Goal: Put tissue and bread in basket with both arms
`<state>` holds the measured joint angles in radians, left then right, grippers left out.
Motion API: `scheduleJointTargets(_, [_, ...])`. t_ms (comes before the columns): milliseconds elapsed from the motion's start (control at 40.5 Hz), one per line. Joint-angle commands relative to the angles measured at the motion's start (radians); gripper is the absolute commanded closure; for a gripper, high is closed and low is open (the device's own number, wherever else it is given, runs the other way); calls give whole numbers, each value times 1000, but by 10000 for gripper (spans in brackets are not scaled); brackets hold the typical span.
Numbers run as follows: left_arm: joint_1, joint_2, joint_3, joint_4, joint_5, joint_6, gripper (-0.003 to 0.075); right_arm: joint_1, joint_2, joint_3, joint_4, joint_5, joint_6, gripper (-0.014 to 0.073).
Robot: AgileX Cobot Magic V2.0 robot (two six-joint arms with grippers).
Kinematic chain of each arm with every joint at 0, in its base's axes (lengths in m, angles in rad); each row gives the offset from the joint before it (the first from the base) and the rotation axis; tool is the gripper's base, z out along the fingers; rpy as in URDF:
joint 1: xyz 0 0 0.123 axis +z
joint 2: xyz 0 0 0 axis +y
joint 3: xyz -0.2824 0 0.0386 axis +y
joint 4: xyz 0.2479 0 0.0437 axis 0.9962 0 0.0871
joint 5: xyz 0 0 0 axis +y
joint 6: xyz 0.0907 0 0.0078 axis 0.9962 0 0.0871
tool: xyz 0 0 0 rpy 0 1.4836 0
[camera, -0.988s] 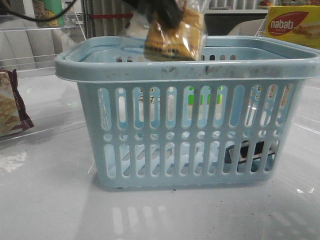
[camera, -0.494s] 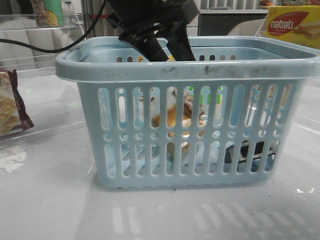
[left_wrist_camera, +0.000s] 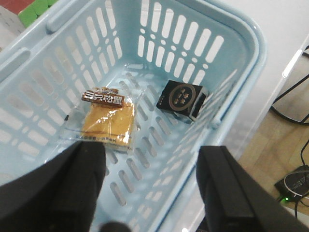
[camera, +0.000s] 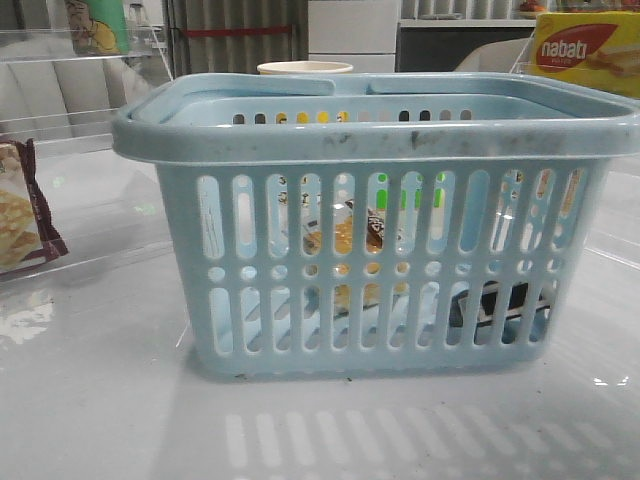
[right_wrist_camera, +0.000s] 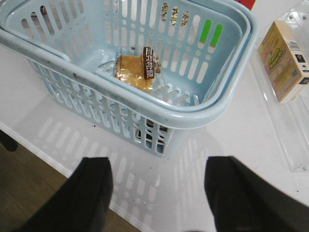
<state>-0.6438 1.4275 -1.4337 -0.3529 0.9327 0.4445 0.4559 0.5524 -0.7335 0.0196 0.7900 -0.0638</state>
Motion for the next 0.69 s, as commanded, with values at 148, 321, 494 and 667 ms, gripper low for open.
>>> scheduleJointTargets(148, [-9,-311,207,118,-91,-100,244,0,2,-27,-3,-66,-7,75])
scheduleJointTargets(321, [-9,-503,369,278,-119,-291,244,0,2,-27,-3,-66,-7,75])
scheduleJointTargets(494, [-9,-686,515,314,-155,-383,244,0,2,-27,-3,-66,-7,75])
scheduleJointTargets(667, [-9,-846,632,334,-228,-423,244,0,2,-27,-3,-53,-7,75])
